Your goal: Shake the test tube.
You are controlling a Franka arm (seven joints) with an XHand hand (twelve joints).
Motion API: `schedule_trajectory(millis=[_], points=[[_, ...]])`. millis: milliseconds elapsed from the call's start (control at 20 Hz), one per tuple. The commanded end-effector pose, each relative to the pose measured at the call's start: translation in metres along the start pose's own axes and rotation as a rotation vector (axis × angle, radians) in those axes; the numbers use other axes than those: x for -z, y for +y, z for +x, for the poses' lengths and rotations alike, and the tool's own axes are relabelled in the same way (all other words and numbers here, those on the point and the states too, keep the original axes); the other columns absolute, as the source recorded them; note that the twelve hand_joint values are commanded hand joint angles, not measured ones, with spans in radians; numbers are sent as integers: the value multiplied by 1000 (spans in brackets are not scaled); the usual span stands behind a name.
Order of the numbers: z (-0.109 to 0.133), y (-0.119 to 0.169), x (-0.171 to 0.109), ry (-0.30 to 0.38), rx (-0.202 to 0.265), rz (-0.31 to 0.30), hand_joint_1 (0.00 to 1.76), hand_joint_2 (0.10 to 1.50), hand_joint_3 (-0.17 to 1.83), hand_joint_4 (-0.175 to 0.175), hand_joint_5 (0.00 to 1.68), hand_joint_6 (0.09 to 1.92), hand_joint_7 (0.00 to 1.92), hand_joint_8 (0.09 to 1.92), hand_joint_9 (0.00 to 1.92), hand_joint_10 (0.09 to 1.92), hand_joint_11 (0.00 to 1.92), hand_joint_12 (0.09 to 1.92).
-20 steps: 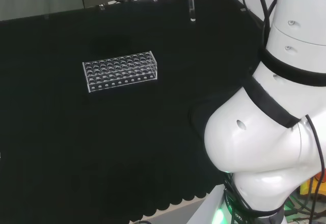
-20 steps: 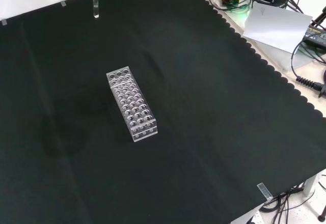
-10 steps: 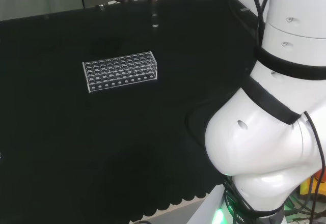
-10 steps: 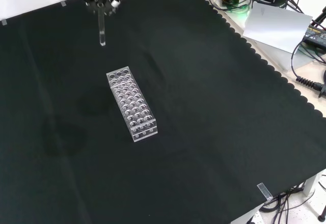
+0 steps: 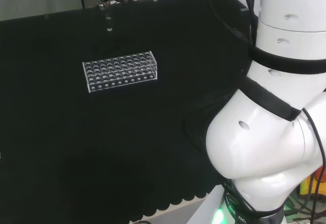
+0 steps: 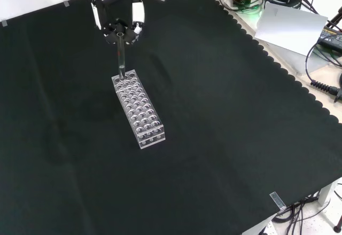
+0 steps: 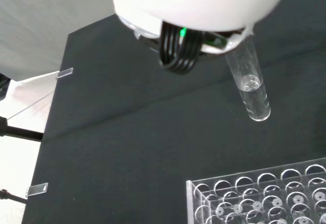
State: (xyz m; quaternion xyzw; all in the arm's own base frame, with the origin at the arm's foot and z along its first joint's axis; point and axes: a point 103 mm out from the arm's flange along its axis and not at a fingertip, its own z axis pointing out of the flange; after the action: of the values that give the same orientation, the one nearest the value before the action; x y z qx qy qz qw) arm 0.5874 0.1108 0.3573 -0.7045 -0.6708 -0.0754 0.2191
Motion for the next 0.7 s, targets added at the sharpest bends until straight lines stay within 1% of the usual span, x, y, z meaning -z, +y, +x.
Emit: schedule_trajectory(millis=[50, 150, 200, 300, 400, 550, 700], points=[[-26, -6, 7, 2, -51, -15, 1332, 545, 788, -175, 1362, 525, 1419, 523, 1657, 668, 1270, 857], [-46, -10, 14, -12, -81, -28, 1332, 545, 788, -175, 1361, 526, 1418, 524, 1657, 669, 1268, 857], [-61, -12, 18, -17, -107, -39, 1332, 545, 788, -175, 1361, 526, 1418, 525, 1657, 669, 1268, 857], [-92, -20, 29, 11, -180, -64, 1332, 545, 789, -175, 1361, 527, 1417, 526, 1657, 669, 1267, 857], [-121, -27, 39, 14, -237, -85, 1332, 546, 788, -175, 1360, 528, 1417, 526, 1656, 670, 1267, 857], [-154, -37, 54, -18, -289, -109, 1332, 546, 788, -175, 1360, 529, 1416, 527, 1656, 670, 1267, 858], [-177, -43, 66, -60, -328, -127, 1332, 546, 788, -175, 1359, 530, 1416, 528, 1655, 670, 1268, 859]])
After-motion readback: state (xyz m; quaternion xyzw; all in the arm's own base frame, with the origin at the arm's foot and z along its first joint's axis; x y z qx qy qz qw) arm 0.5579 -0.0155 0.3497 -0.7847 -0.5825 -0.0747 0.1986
